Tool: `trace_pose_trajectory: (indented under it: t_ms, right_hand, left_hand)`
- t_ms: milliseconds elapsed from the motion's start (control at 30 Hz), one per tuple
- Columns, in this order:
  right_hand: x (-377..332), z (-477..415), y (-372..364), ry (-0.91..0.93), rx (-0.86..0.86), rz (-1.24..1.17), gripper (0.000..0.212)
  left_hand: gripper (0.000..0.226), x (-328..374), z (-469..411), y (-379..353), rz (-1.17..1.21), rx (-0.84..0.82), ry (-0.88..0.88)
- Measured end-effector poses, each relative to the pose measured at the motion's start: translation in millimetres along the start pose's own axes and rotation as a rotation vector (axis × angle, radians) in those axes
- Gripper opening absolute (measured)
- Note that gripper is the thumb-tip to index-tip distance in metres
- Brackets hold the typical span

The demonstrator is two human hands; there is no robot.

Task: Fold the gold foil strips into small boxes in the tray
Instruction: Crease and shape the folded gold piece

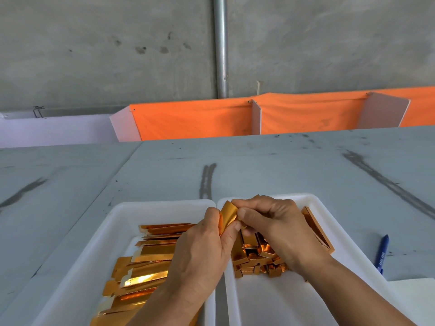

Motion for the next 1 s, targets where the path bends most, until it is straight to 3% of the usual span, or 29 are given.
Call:
trace_pose_trajectory:
  t_ms: [200,500,633,733,833,1000]
  right_hand:
    - [2.1,-3.0,0.5,-0.019,0.045,-0.065,0.011]
    - [4.6,-4.3,-1.5,-0.036,-0.020,-0.062,0.009]
    - [5.6,-6.8,-0.3,-0.031,0.023,-0.091,0.016]
    - [6.6,-8.7,4.3,-0.013,0.068,-0.042,0.018]
    - [7.5,-9.4,6.1,-0.002,0.089,-0.026,0.020]
    - [9.1,-8.3,1.4,-0.053,-0.063,0.011,0.030]
  left_hand:
    - [0.050,3.3,-1.8,-0.9,-0.011,-0.003,-0.009]
    - [0.046,2.0,-2.7,-2.4,0.004,0.002,0.020]
    - [0.055,3.9,0.3,-1.6,0.202,0.029,-0.044]
    - [0.049,4.7,1.0,-3.1,0.418,0.001,-0.025]
    - [0.042,3.4,1.1,-4.9,0.482,-0.058,0.001]
    - [0.047,1.8,1.0,-3.4,0.546,-0.058,0.054]
Point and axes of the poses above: each hand's wrist, its own z-axis away from the middle knuckle, its own y-axis out of the back of the hand, x = y × z, the point moved 2 cm from there along -z, towards the middle knuckle, and after that the axes turned 5 degrees about -z, right-handed, at the moved point
